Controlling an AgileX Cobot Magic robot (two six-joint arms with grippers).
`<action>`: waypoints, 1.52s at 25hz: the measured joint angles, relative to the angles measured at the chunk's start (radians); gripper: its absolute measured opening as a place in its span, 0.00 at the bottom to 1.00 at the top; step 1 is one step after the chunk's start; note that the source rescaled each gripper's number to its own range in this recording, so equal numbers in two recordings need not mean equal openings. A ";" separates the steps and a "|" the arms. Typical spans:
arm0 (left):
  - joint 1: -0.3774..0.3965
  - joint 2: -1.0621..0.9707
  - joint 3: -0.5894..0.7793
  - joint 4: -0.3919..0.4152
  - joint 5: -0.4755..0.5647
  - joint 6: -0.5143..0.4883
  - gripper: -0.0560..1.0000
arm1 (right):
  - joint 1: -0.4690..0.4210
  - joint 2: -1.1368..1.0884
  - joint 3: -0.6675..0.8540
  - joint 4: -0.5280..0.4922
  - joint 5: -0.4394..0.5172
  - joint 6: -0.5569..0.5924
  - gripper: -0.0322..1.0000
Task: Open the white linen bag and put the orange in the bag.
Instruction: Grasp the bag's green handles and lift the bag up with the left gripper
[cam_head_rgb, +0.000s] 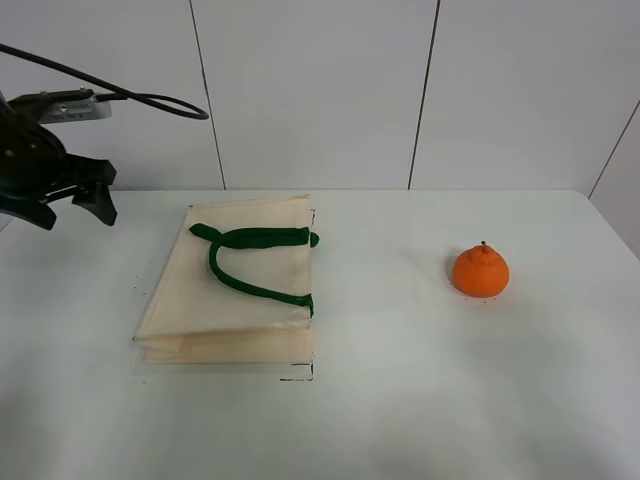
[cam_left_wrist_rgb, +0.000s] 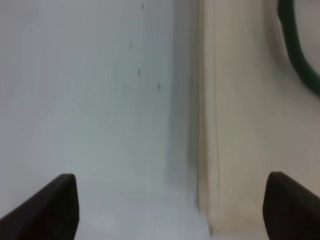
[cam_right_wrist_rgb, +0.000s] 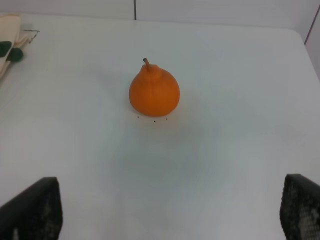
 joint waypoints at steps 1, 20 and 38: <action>0.000 0.052 -0.043 0.000 0.001 -0.007 0.88 | 0.000 0.000 0.000 0.000 0.000 0.000 1.00; -0.307 0.509 -0.368 0.000 -0.030 -0.251 0.87 | 0.000 0.000 0.000 0.000 0.000 0.000 1.00; -0.307 0.642 -0.369 0.060 -0.100 -0.297 0.76 | 0.000 0.000 0.000 0.000 0.000 0.000 1.00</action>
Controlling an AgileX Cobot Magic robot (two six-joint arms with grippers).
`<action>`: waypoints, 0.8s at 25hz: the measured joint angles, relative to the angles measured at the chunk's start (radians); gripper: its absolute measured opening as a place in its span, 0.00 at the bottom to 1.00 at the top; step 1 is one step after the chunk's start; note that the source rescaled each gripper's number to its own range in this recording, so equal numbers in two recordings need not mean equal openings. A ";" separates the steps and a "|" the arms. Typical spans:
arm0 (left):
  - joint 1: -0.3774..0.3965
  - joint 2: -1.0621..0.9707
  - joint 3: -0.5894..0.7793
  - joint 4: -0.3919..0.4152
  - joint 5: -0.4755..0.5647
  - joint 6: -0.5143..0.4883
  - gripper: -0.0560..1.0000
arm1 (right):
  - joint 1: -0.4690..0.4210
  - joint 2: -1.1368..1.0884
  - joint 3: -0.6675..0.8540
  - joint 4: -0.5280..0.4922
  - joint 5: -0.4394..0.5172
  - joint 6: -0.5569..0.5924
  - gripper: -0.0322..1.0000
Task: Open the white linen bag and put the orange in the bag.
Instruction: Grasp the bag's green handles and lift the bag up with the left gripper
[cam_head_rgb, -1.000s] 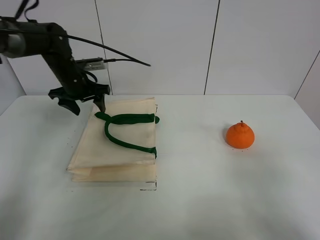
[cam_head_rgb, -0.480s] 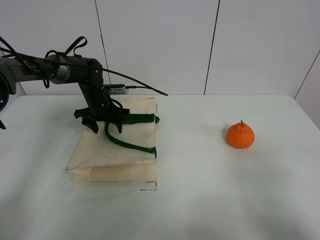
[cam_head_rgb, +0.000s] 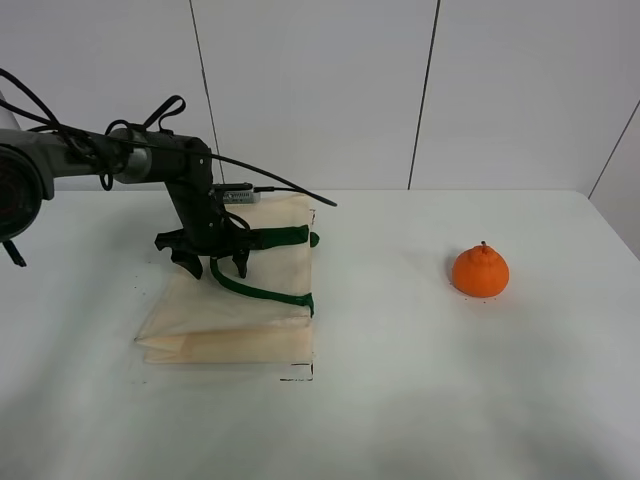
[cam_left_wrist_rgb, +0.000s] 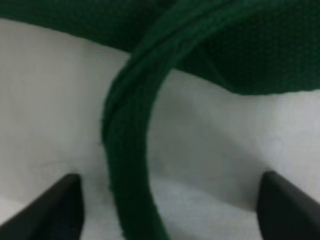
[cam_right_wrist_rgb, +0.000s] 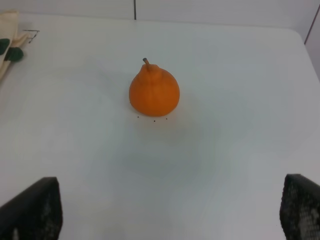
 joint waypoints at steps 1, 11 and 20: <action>0.000 0.001 0.000 -0.001 0.000 0.000 0.67 | 0.000 0.000 0.000 0.000 0.000 0.000 1.00; 0.002 -0.029 -0.017 0.002 0.034 -0.017 0.06 | 0.000 0.000 0.000 0.000 0.000 0.000 1.00; -0.001 -0.197 -0.237 0.000 0.228 0.058 0.06 | 0.000 0.000 0.000 0.000 0.000 0.000 1.00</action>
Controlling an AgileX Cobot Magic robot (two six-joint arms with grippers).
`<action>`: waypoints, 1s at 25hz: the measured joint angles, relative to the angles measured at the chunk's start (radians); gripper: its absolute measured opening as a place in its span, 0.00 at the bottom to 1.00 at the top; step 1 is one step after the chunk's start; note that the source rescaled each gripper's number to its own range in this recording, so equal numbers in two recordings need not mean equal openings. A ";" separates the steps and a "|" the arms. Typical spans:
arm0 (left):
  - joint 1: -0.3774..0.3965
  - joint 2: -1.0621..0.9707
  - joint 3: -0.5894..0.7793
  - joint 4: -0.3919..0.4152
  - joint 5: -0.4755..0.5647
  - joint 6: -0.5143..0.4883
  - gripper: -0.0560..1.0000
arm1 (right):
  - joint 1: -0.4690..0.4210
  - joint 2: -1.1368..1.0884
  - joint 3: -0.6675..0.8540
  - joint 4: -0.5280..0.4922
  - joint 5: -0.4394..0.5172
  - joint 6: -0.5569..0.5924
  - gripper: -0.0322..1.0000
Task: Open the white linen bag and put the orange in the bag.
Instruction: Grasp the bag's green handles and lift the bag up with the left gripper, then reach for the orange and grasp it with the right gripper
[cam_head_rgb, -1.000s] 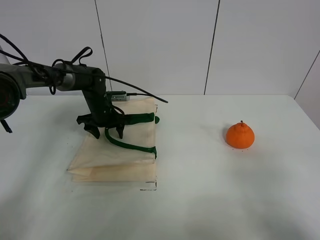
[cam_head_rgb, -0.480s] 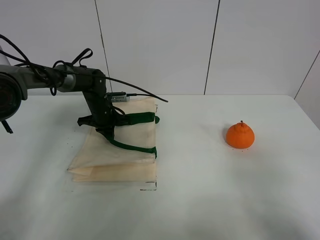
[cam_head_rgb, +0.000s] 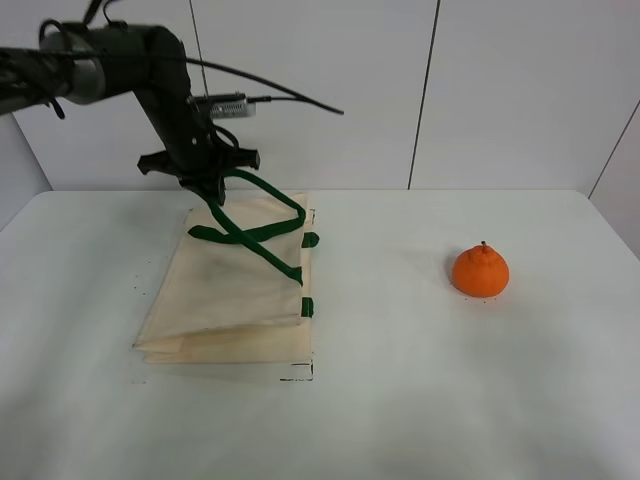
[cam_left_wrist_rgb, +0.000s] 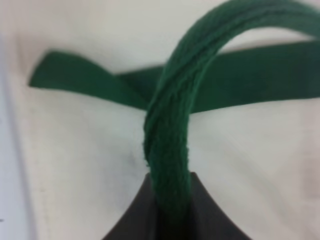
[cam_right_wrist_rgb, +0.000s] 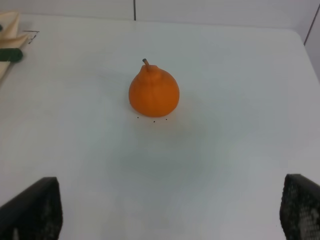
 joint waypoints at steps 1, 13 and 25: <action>-0.002 -0.016 -0.029 0.000 0.026 0.011 0.06 | 0.000 0.000 0.000 0.000 0.000 0.000 1.00; -0.002 -0.216 -0.131 -0.001 0.131 0.045 0.06 | 0.000 0.000 0.000 0.000 -0.001 0.000 1.00; -0.002 -0.274 -0.131 0.000 0.140 0.047 0.05 | 0.000 0.530 -0.134 0.000 -0.142 0.000 1.00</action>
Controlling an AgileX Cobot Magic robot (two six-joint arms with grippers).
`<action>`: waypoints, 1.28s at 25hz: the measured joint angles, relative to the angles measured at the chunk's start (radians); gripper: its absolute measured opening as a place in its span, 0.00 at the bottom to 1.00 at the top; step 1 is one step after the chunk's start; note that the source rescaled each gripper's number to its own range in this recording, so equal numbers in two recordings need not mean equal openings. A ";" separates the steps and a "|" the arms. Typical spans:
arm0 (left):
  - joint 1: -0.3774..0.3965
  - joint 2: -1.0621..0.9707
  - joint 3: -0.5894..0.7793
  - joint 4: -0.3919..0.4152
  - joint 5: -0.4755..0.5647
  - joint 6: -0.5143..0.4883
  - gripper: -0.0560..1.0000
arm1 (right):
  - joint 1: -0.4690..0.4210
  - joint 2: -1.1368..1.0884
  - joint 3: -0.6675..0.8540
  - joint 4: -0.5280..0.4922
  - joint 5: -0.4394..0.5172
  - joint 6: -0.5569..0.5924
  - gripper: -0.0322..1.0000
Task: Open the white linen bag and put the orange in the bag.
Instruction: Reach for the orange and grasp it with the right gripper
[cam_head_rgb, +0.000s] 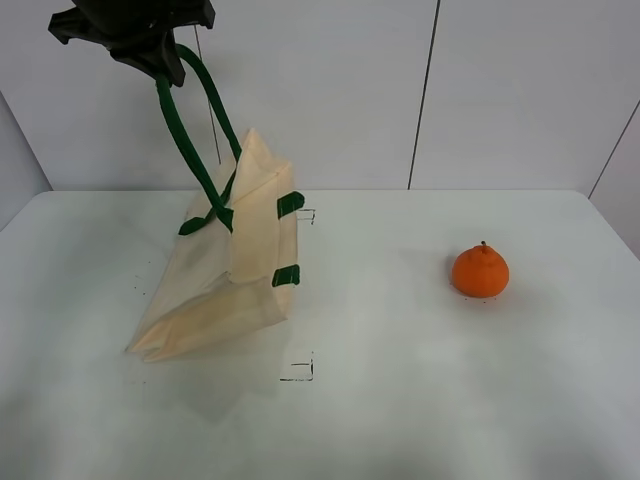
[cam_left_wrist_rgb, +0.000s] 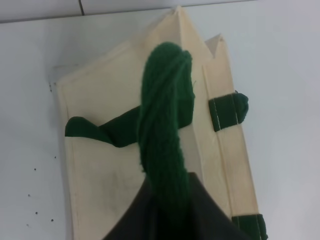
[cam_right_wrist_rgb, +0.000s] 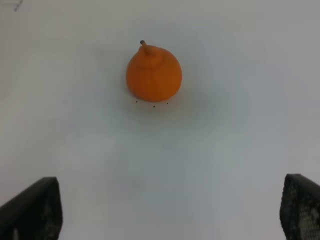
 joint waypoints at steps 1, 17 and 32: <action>0.000 0.000 0.000 0.000 0.000 0.001 0.05 | 0.000 0.076 -0.036 0.000 -0.016 0.000 1.00; 0.000 0.000 0.000 -0.005 0.000 0.004 0.05 | 0.007 1.315 -0.856 -0.001 0.215 0.000 1.00; 0.000 0.000 0.000 -0.005 0.000 0.004 0.05 | 0.067 1.503 -1.043 -0.015 0.235 0.031 1.00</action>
